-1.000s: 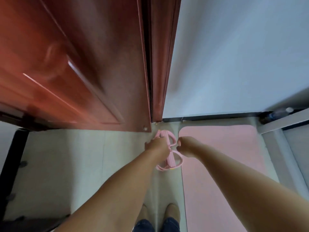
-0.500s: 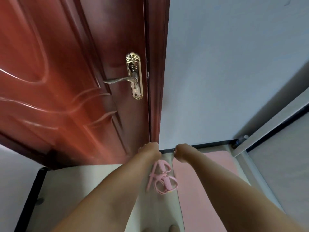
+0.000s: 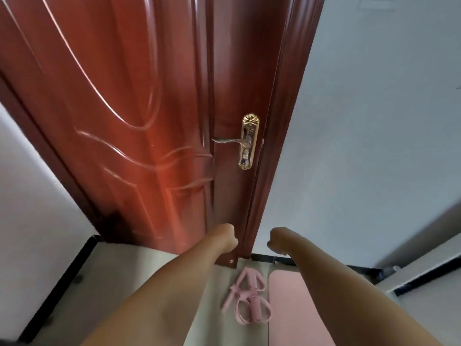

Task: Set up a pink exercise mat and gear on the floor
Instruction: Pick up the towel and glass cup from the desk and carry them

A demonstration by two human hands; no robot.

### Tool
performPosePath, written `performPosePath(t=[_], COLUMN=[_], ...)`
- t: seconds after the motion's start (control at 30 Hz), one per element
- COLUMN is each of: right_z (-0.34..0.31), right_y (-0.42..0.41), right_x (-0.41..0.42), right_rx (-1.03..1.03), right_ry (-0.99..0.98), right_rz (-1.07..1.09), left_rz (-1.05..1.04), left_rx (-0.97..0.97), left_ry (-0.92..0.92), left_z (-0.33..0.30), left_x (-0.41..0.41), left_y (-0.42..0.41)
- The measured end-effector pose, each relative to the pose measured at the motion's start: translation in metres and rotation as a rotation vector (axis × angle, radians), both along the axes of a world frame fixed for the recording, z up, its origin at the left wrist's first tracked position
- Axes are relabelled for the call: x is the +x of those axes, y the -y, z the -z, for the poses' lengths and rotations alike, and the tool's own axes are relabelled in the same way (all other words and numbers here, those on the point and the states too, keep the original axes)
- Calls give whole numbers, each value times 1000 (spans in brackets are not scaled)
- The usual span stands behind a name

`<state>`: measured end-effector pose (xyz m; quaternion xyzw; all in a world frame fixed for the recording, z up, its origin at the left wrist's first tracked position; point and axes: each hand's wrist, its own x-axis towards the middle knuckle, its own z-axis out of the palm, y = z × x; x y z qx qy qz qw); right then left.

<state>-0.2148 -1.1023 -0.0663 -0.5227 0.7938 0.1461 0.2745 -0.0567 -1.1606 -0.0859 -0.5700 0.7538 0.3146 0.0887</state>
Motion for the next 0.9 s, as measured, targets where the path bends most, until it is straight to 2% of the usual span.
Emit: performPosePath(t=[0.17,0.23,0.37,0.63,0.8,0.9], right_z=[3,5,18,31,19,21], right_y=[16,9,-12,-97,-171,-223], right_x=[55,86,141,288,382,432], right_rx=[-11,-15,-31,8,4,12], right_ry=[43,42,44,88,116,68], right_rz=[-254,-430,-598,-1063,-1195,-1250], left_rz=[-201,-293,-470,-792,-1016,-1060], left_rx=[-7,7,16,71,51,55], left_ry=[35,63,92,134,122,141], left_z=[2,6,21,22,19,18], left_x=[66,92,134,248,344,389], left_y=[-29,-55,-111,-254,-357,-425])
